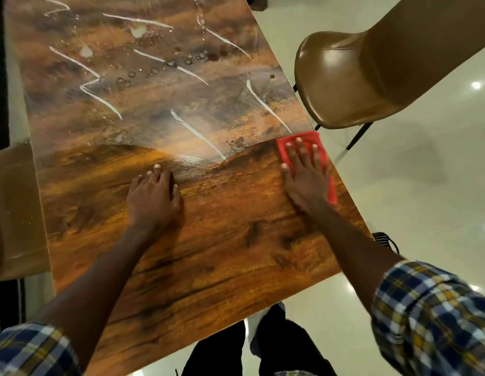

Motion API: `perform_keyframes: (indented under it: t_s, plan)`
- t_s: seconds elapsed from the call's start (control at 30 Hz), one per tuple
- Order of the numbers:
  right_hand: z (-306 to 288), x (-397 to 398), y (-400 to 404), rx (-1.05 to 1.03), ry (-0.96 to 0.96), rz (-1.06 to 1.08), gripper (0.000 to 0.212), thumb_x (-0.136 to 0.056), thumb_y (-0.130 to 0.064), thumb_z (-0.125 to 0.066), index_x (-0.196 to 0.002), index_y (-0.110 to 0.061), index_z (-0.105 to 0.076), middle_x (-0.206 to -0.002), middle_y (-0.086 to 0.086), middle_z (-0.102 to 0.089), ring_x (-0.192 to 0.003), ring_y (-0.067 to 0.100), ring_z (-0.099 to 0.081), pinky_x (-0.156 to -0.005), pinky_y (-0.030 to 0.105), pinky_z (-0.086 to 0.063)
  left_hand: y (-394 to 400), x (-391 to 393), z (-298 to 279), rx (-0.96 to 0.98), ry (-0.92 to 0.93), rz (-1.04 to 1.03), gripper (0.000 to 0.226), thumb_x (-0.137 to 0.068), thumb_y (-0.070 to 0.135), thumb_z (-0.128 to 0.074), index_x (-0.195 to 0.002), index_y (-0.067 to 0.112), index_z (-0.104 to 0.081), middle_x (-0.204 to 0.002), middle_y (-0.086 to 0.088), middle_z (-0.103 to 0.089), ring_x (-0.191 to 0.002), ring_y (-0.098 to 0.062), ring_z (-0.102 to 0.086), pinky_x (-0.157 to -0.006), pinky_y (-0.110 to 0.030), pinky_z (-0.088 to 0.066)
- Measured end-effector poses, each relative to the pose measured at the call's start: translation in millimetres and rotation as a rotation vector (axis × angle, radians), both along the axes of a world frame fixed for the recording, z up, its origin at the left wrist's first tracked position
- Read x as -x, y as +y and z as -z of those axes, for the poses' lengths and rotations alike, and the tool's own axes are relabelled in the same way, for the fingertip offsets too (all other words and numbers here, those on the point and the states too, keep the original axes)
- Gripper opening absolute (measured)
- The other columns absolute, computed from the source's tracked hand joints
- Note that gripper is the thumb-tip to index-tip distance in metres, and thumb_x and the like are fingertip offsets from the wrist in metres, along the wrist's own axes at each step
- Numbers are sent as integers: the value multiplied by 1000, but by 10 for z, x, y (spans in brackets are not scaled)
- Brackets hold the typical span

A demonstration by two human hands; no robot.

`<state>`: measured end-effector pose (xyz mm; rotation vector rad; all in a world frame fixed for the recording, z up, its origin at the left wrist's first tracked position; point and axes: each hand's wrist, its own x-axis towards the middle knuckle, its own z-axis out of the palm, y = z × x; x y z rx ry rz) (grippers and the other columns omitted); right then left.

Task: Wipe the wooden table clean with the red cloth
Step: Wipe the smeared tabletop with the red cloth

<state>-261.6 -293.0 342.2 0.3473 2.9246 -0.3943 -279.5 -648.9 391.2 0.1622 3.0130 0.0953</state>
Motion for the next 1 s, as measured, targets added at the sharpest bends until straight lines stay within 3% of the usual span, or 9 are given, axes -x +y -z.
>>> perform_keyframes:
  t_s: [0.13,0.23,0.37,0.47,0.53,0.63,0.83,0.93,1.0]
  plan:
    - [-24,-227,-140,14,25,69,63,-109,-59,-10,-168,-42,2,-177,-11,9,-163,22,9,-127,65,-3,50,39,-126,-14,19,11,38,-102,39,-52,-118,9,-68,-113,-19,-73,-97,-39,-70,-90,-47,-53]
    - [-36,-344,-733,15,-7,-52,63,-109,-56,-8,-169,-39,0,-177,-11,9,-163,23,9,-128,61,-3,90,99,-197,-14,20,11,32,-100,37,-51,-103,11,-70,-91,-13,-72,-80,-34,-68,-77,-43,-54]
    - [-40,1,-1561,67,-14,-469,59,-111,-54,-18,-168,-41,-12,-177,-13,-3,-164,22,2,-127,60,-6,76,184,-171,45,-5,41,24,-94,30,-62,-102,10,-73,-88,-16,-73,-76,-37,-70,-72,-42,-55]
    - [-18,525,-1645,43,35,-613,59,-110,-54,-23,-167,-44,-14,-177,-13,-7,-164,22,-2,-126,63,-7,30,161,-113,111,14,84,25,-87,25,-74,-104,7,-73,-93,-21,-74,-75,-40,-70,-68,-41,-56]
    - [11,865,-1313,8,29,-576,61,-109,-59,-18,-167,-46,-7,-177,-13,1,-164,24,5,-124,68,-6,5,160,-94,101,19,87,31,-87,24,-77,-110,4,-74,-95,-23,-75,-76,-42,-71,-69,-41,-57]
    - [26,1109,-486,-12,14,-288,65,-104,-68,-5,-166,-48,4,-176,-12,12,-162,27,13,-123,72,-2,25,161,-64,70,56,87,30,-92,22,-71,-112,0,-72,-98,-27,-75,-77,-42,-70,-72,-44,-56]
    - [79,587,115,16,53,66,62,-108,-64,-13,-166,-47,2,-177,-13,9,-163,24,10,-124,71,-5,104,191,30,100,32,27,22,-94,26,-63,-100,6,-67,-102,-24,-75,-79,-39,-69,-82,-47,-53]
    - [68,402,-321,27,31,26,63,-109,-62,-12,-168,-43,1,-177,-9,7,-163,27,10,-126,67,3,146,221,48,103,21,4,21,-95,27,-62,-97,7,-67,-96,-22,-74,-75,-37,-67,-77,-44,-52]
    - [73,441,-657,36,13,-184,62,-110,-60,-12,-167,-42,1,-177,-9,8,-162,26,12,-126,63,8,172,233,51,108,14,-9,21,-94,27,-64,-96,6,-67,-93,-22,-73,-74,-37,-66,-77,-45,-53]
